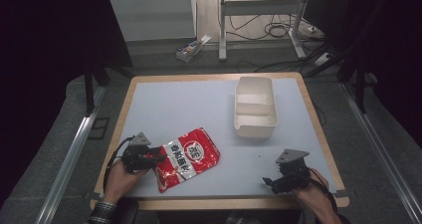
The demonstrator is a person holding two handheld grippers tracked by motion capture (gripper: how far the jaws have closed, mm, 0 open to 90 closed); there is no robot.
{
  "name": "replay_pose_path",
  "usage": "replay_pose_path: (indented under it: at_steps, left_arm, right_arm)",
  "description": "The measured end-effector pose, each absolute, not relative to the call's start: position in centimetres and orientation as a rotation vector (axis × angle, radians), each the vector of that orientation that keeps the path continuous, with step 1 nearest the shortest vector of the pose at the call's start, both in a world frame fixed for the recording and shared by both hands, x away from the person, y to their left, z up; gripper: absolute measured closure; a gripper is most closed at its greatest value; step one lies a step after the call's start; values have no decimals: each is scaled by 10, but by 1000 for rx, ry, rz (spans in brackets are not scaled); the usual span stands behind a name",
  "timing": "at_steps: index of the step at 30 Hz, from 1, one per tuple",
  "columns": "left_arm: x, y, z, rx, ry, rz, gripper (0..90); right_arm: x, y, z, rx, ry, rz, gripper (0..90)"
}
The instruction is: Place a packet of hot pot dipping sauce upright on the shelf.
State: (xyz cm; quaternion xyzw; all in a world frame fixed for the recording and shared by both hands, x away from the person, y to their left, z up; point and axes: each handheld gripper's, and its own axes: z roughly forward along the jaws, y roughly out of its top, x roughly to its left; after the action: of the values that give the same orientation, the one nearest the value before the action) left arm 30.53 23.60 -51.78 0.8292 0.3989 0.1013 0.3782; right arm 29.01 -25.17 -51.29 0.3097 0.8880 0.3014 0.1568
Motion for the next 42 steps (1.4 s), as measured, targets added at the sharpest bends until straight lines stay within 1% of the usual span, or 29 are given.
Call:
replay_pose_path:
  at_steps: [7, 9, 14, 18, 22, 24, 31, 34, 39, 42]
  left_arm:
    - [327, 235, -517, 2162, 980, 286, 865]
    - [333, 235, -517, 2169, 972, 278, 896]
    - [348, 238, -523, 2176, 973, 255, 897]
    - [356, 238, -528, 2207, 963, 269, 898]
    - [361, 238, -533, 2240, 989, 279, 897]
    - [362, 240, -535, 2240, 1004, 261, 897]
    - [356, 251, -539, 2193, 1021, 190, 899]
    - [348, 253, -539, 2176, 1021, 189, 900]
    - [338, 246, -539, 2199, 1011, 223, 900]
    - [333, 243, -538, 2200, 1011, 222, 900]
  right_arm:
    - [290, -251, -513, 880, 2544, 854, 23]
    - [290, -251, -514, 875, 2548, 848, 24]
    - [290, -249, -515, 868, 2557, 829, 28]
    - [290, -249, -516, 857, 2564, 821, 29]
    - [290, -249, -516, 851, 2569, 815, 30]
    - [290, -249, -516, 853, 2570, 814, 30]
    - [289, -247, -518, 832, 2586, 799, 34]
    - [288, -246, -519, 822, 2594, 790, 37]
    - [288, -245, -519, 807, 2607, 787, 37]
    - [288, -244, -519, 809, 2602, 790, 37]
